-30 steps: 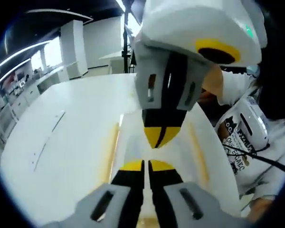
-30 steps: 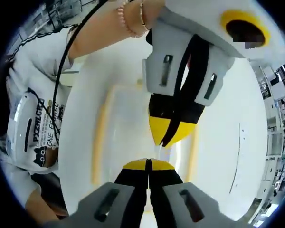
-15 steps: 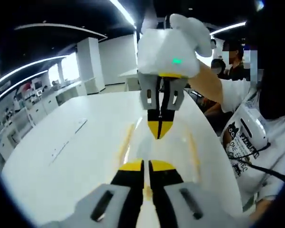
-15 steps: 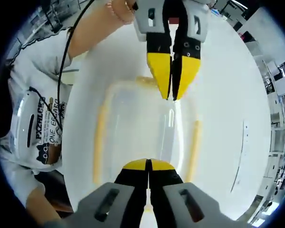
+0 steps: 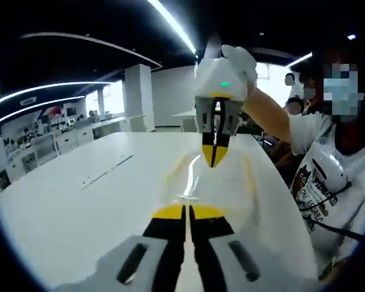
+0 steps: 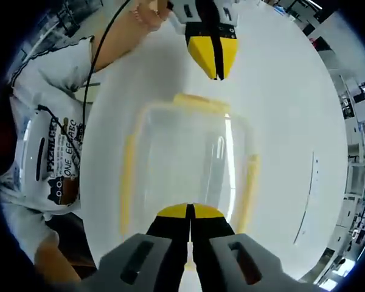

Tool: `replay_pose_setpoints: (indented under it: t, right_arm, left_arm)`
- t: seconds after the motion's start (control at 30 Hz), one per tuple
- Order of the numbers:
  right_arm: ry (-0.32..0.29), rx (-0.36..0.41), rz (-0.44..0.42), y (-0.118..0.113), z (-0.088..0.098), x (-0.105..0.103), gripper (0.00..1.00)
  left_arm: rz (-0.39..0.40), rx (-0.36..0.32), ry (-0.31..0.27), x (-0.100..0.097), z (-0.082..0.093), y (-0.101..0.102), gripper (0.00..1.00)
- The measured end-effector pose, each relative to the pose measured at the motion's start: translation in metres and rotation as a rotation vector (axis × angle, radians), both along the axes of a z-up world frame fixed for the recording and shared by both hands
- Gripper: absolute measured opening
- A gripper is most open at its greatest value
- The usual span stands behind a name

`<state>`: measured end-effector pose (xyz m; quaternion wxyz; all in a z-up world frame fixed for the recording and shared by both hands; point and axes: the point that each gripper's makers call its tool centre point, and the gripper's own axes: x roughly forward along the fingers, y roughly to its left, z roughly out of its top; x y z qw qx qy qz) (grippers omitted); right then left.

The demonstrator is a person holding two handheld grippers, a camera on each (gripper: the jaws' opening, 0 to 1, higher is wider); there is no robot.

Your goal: Snap each plastic latch of the storage box into its locked position after aligning the lid with the box until every specified latch is closed and the lid sits flush.

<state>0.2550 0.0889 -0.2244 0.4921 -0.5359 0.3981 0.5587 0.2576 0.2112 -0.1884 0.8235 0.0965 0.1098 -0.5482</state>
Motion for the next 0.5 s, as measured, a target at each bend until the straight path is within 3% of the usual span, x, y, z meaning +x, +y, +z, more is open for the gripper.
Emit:
replay_pose_setpoints:
  t: [0.1, 0.3, 0.5]
  right_arm:
    - [-0.003, -0.015, 0.001, 0.002, 0.000, -0.002, 0.00]
    - [-0.014, -0.052, 0.011, 0.003, -0.001, -0.005, 0.00]
    - [-0.025, -0.094, 0.022, 0.003, 0.000, -0.007, 0.00]
  left_arm:
    - [-0.047, -0.075, -0.032, -0.011, 0.007, -0.002, 0.02]
    - [-0.050, -0.049, -0.036, -0.013, 0.000, 0.001, 0.02]
    - [-0.070, 0.003, 0.032, -0.008, -0.025, -0.006, 0.02]
